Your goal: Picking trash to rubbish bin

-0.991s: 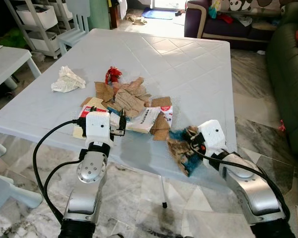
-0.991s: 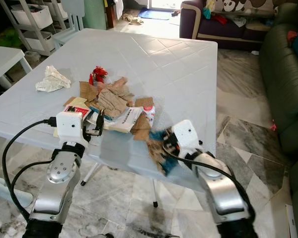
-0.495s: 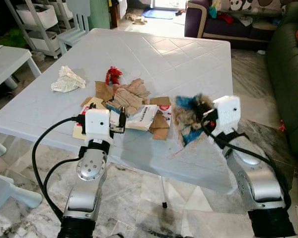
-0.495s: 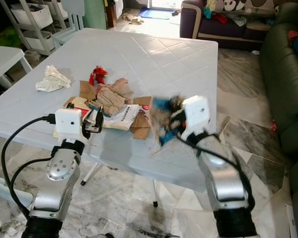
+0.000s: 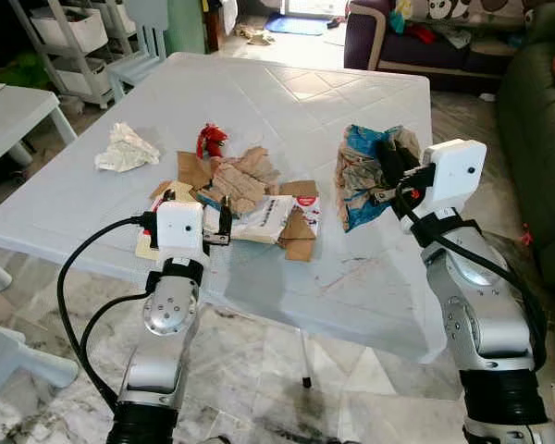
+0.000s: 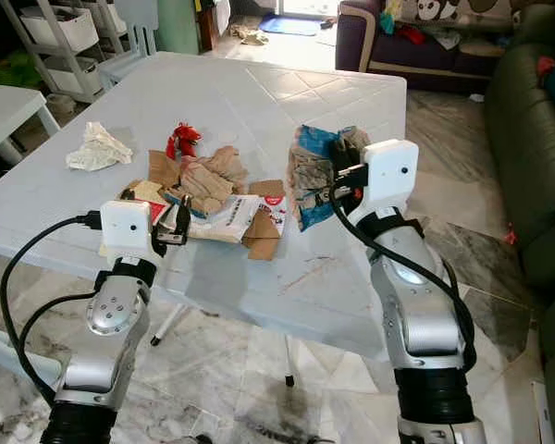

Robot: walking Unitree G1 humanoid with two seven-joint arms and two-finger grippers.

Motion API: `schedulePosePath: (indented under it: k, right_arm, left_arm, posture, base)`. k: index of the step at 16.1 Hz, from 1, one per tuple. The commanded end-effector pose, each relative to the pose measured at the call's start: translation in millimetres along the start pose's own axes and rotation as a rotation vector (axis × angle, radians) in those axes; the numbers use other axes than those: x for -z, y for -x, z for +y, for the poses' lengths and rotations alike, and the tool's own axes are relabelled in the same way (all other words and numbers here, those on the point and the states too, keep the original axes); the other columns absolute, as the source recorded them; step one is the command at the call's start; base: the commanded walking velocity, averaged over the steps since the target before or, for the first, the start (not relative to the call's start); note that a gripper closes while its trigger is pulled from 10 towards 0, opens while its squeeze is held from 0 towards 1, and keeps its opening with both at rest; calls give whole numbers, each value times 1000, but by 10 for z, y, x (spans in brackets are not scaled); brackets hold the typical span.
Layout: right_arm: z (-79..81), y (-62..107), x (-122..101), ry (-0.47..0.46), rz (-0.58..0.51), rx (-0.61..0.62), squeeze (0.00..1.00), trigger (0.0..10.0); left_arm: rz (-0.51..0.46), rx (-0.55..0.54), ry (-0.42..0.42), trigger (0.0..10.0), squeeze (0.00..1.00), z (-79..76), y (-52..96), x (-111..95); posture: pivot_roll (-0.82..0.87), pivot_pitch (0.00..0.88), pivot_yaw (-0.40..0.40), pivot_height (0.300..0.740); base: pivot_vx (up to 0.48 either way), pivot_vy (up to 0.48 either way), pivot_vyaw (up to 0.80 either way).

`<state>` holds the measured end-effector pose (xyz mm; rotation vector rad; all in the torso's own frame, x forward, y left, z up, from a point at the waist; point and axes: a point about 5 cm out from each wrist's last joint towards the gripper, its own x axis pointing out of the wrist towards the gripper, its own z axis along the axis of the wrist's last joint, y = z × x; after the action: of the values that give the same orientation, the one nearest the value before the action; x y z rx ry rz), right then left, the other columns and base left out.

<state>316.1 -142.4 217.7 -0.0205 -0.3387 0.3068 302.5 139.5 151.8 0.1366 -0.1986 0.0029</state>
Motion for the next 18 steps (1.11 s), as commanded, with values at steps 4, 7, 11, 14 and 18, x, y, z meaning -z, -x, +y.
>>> schedulePosePath:
  k: [4, 7, 11, 14, 18]
  right_arm:
    - [20, 52, -11, -13, 1, 6, 0, 0]
    - [96, 116, 18, -38, 29, -29, 0, 0]
    - [97, 137, 24, -37, 39, -27, 0, 0]
    - [103, 139, 22, -40, 45, -25, 0, 0]
    - [106, 146, 33, -43, 51, -24, 0, 0]
  left_arm:
    - [152, -139, -29, 10000, 0, 273, -6, 230]
    - [270, -93, 15, 10000, 0, 288, -83, 386]
    - [316, -46, -58, 10000, 0, 215, -156, 427]
    - [355, -57, -145, 10000, 0, 209, -136, 485]
    - [387, -213, -297, 10000, 0, 464, -133, 520]
  posture:
    - [-41, 106, -13, 740]
    - [-46, 110, -8, 740]
    - [-52, 111, 0, 740]
    - [-49, 113, 3, 740]
    - [-45, 112, 5, 740]
  base:
    - [0, 0, 0]
    - [0, 0, 0]
    - [0, 0, 0]
    - [0, 0, 0]
    - [0, 0, 0]
